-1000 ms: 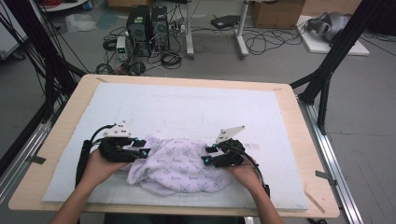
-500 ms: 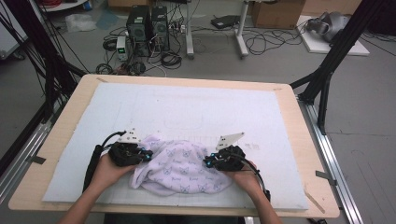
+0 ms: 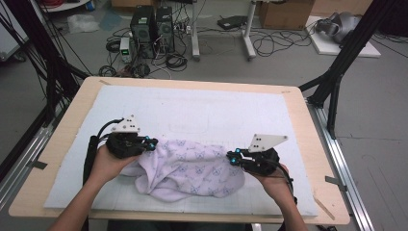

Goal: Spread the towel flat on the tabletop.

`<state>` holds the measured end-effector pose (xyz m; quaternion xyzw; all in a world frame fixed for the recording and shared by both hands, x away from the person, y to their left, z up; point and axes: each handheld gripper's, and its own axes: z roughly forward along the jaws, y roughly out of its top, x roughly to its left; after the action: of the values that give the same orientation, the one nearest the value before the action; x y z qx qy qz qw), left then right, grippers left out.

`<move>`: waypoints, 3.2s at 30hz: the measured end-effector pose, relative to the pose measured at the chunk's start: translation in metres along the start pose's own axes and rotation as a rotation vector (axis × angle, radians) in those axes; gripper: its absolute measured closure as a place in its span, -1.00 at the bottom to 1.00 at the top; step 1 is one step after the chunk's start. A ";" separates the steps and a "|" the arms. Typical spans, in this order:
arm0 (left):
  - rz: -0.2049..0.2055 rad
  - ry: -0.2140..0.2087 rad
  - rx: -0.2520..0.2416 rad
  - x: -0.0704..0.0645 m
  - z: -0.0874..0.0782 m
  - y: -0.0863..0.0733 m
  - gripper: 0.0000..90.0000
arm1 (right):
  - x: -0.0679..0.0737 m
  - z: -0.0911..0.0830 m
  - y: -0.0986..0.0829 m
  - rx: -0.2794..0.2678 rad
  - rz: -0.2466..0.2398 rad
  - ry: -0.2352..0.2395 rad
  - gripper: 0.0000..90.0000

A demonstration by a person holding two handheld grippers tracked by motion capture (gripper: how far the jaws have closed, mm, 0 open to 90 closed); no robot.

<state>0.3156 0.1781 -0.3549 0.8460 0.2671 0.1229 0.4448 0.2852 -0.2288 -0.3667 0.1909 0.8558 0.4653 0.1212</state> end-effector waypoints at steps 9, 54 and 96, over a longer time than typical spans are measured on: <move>0.006 -0.040 0.065 -0.018 0.005 -0.035 0.94 | 0.051 0.008 -0.024 0.070 -0.035 0.109 0.89; 0.037 0.009 -0.081 0.009 -0.004 0.073 0.86 | -0.020 -0.038 0.062 -0.074 -0.019 -0.070 0.92; -0.043 -0.078 0.145 0.003 0.036 -0.065 0.54 | 0.000 0.068 -0.031 0.239 0.101 0.152 0.80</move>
<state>0.3121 0.1852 -0.4290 0.8741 0.2760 0.0605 0.3951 0.3048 -0.1932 -0.4292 0.2112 0.9010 0.3788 0.0090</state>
